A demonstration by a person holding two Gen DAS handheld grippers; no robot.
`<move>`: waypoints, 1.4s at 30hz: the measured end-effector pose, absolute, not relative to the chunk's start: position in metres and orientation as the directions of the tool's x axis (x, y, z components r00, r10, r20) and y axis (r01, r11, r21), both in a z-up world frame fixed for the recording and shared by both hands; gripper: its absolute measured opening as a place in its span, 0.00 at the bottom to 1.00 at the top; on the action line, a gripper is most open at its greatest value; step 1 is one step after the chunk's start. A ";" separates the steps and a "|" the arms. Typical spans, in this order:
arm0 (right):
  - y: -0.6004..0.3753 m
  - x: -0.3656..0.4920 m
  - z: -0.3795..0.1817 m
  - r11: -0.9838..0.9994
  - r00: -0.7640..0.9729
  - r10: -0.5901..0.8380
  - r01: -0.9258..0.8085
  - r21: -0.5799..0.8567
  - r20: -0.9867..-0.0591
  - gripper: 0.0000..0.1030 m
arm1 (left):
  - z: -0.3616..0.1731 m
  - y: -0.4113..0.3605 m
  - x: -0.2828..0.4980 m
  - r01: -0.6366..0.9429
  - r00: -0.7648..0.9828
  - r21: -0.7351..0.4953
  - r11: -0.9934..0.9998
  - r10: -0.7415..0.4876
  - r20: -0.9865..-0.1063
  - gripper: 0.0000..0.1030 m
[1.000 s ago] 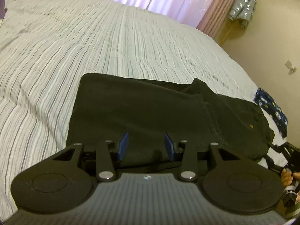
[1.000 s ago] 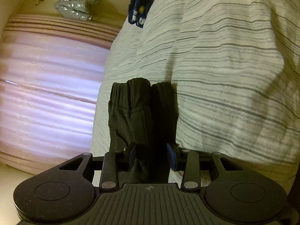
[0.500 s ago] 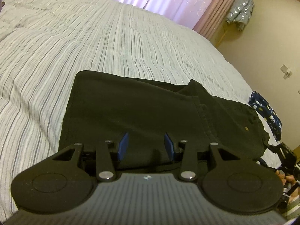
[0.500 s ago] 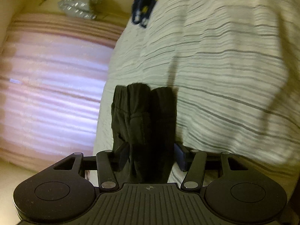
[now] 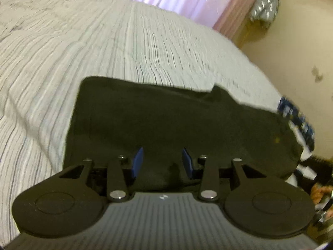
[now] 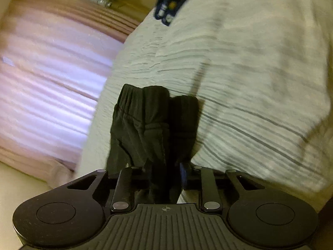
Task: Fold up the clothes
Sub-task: 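Lift the waistband up off the bed with the right gripper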
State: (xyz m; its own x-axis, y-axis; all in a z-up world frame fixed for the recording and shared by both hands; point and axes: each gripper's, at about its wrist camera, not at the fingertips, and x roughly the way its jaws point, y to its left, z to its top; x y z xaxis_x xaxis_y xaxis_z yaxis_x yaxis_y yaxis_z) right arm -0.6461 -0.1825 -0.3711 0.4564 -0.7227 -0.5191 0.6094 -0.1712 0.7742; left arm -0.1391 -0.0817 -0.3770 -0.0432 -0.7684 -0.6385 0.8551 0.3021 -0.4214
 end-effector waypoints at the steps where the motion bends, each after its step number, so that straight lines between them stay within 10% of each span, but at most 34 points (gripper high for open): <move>1: -0.179 -0.633 -0.360 -0.137 0.421 -0.738 0.672 0.728 -0.527 0.19 | -0.375 -0.077 -0.135 0.849 -0.039 -0.431 0.305 -0.778 -0.627 0.34; 11: -0.128 -0.475 -0.256 0.197 0.205 -0.903 0.979 0.058 -0.379 0.17 | -0.365 -0.016 -0.075 0.805 0.029 -0.460 0.373 -0.801 -0.599 0.34; 22: 0.020 -0.273 -0.311 0.649 0.600 -0.740 0.517 -0.558 -0.304 0.17 | -0.383 0.030 -0.046 0.724 0.003 -0.554 0.412 -0.805 -0.594 0.34; 29: 0.027 -0.242 -0.368 0.704 0.587 -0.686 0.386 -0.597 -0.430 0.16 | -0.397 0.050 -0.035 0.676 -0.013 -0.597 0.432 -0.803 -0.596 0.34; 35: 0.018 -0.246 -0.306 0.718 0.714 -0.660 0.508 -0.476 -0.235 0.15 | -0.403 0.056 -0.030 0.659 -0.016 -0.616 0.432 -0.810 -0.586 0.34; 42: 0.019 -0.221 -0.363 0.795 0.702 -0.575 0.356 -0.491 -0.420 0.15 | -0.410 0.060 -0.027 0.640 -0.019 -0.632 0.437 -0.813 -0.581 0.34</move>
